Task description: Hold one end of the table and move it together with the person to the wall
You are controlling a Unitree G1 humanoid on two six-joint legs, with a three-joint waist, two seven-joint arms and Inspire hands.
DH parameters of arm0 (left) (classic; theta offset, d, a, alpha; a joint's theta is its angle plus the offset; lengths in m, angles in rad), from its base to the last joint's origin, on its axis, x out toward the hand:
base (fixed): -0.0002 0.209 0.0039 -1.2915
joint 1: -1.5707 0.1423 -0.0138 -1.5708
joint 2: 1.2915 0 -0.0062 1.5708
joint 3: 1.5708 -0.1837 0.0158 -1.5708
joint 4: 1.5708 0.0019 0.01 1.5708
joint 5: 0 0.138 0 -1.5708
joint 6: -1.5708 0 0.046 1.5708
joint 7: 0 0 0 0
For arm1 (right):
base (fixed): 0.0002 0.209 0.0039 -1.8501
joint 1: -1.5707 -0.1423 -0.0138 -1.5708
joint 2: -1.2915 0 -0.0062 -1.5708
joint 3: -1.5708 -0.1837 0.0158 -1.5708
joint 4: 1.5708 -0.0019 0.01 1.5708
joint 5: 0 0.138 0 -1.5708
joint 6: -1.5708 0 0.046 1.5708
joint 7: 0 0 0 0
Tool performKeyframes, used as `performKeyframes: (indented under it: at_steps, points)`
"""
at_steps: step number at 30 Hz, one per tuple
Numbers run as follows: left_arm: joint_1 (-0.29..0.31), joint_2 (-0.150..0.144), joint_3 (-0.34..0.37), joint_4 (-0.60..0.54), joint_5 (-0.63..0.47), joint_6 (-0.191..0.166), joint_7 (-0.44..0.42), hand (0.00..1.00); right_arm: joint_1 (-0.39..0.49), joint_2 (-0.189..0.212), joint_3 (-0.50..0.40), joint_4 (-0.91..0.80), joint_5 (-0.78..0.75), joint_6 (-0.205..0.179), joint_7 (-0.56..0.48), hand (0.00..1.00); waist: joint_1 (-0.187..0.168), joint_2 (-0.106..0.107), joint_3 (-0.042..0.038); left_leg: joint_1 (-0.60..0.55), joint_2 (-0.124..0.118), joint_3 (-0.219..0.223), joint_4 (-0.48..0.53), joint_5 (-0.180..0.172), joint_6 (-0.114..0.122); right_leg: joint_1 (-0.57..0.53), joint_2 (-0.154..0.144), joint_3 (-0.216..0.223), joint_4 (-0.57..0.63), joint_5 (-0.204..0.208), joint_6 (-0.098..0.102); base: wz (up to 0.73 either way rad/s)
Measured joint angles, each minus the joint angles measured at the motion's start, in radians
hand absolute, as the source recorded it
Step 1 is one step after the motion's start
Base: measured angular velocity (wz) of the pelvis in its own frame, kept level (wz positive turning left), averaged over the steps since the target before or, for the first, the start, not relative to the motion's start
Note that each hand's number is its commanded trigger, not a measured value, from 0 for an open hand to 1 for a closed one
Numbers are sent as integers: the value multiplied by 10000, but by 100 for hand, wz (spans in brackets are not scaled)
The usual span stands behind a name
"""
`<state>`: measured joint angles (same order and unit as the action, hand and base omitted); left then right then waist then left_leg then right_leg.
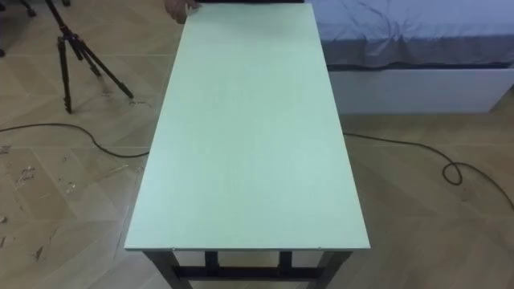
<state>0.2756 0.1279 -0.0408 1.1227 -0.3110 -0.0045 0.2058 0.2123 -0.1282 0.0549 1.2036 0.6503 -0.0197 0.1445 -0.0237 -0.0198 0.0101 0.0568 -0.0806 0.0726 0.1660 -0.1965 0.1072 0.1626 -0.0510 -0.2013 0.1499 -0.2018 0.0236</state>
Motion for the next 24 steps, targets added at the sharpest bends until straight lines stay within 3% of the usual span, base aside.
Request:
performKeyframes:
  at_steps: [9,12,19,24]
  points:
    - [-12,-68,60,51,-148,78,-233,0,-125,-6,-2,28,-262,14,-3,0,5,116,-26,-109,-10,-84,44,-2,2,-60,-1,37,-1,0,0,3]
    - [-145,-174,177,124,-838,129,-561,0,-140,-12,-37,25,-245,101,10,0,1,139,-10,-115,-10,-74,54,-2,2,-64,-4,34,-1,0,0,0]
    - [-204,-7,-29,135,-4072,270,-2143,0,-260,-114,-368,-51,105,416,642,0,-109,230,-14,-206,-18,-189,202,-3,2,-87,-10,-51,9,0,0,4]
    - [-202,23,-430,-261,-6546,276,-3458,0,-79,-316,-376,-872,595,429,1526,0,-74,334,-26,-344,-16,-176,251,-2,3,-192,-19,-26,43,0,0,1]
